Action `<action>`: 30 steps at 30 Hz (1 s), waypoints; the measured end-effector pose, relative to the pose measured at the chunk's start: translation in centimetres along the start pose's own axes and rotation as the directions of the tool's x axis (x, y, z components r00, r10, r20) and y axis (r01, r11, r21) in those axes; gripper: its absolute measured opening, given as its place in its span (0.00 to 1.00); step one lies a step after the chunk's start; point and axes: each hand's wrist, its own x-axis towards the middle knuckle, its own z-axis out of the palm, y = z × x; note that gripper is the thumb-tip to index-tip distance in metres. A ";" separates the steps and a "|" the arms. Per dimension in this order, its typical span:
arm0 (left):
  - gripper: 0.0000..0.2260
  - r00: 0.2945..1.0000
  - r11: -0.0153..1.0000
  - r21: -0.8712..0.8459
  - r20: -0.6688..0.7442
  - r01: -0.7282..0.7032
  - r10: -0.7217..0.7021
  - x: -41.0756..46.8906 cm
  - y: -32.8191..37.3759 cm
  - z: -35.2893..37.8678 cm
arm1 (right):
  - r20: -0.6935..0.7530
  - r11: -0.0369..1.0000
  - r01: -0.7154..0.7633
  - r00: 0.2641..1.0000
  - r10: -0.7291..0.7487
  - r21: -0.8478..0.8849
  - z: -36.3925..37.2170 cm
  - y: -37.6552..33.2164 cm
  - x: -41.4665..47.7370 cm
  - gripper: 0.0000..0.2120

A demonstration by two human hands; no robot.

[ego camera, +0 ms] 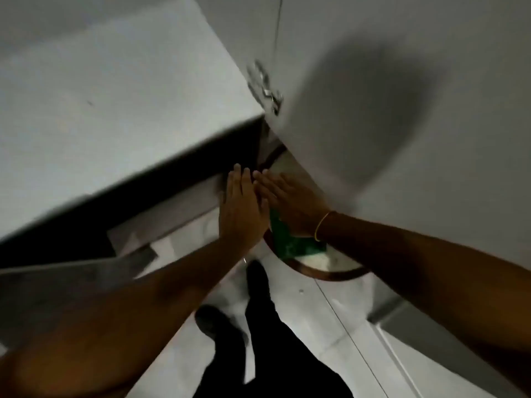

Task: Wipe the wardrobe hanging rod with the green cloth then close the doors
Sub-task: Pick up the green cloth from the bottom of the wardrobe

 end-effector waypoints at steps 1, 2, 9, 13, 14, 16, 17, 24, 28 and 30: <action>0.35 0.998 0.999 -0.023 0.039 0.043 -0.042 0.1 -0.3 2.5 | 0.114 1.000 -0.012 0.993 0.012 -0.003 2.0 -0.5 -0.2 0.47; 0.36 0.994 0.994 -0.064 0.073 0.088 -0.083 0.5 -0.6 4.7 | 0.190 0.998 -0.030 0.982 0.019 0.059 3.9 -0.6 -0.3 0.51; 0.28 0.903 0.899 -0.186 0.256 0.397 -0.346 1.9 -3.6 21.8 | 0.630 0.485 -0.815 0.564 0.535 0.318 21.0 0.7 0.1 0.57; 0.27 0.825 0.810 -0.201 0.275 0.551 -0.493 2.7 -3.8 26.9 | 0.685 0.011 -0.921 0.298 0.665 0.390 26.4 1.8 1.1 0.54; 0.28 0.803 0.787 -0.199 0.282 0.584 -0.524 2.8 -4.0 27.6 | 0.684 -0.020 -0.922 0.273 0.677 0.387 27.2 1.8 1.2 0.52; 0.29 0.778 0.762 -0.185 0.258 0.621 -0.572 3.5 -4.7 28.7 | 0.656 -0.048 -0.901 0.277 0.702 0.432 28.3 2.0 1.5 0.45; 0.29 0.769 0.752 -0.182 0.253 0.634 -0.587 3.9 -5.2 28.9 | 0.648 -0.080 -0.879 0.282 0.707 0.471 28.7 2.1 1.8 0.40; 0.06 0.828 0.735 -0.384 0.311 0.559 -0.467 4.7 -7.0 27.5 | 0.638 -0.193 -0.750 0.363 0.680 0.633 26.1 0.5 1.7 0.17; 0.11 0.896 0.688 -0.577 0.229 0.441 -0.382 2.9 -8.0 21.1 | 0.550 -0.216 -0.606 0.442 0.709 0.765 20.3 -2.6 0.4 0.15; 0.09 0.923 0.661 -0.654 0.173 0.368 -0.343 1.6 -8.4 15.6 | 0.452 -0.191 -0.494 0.490 0.745 0.849 15.7 -4.2 0.2 0.17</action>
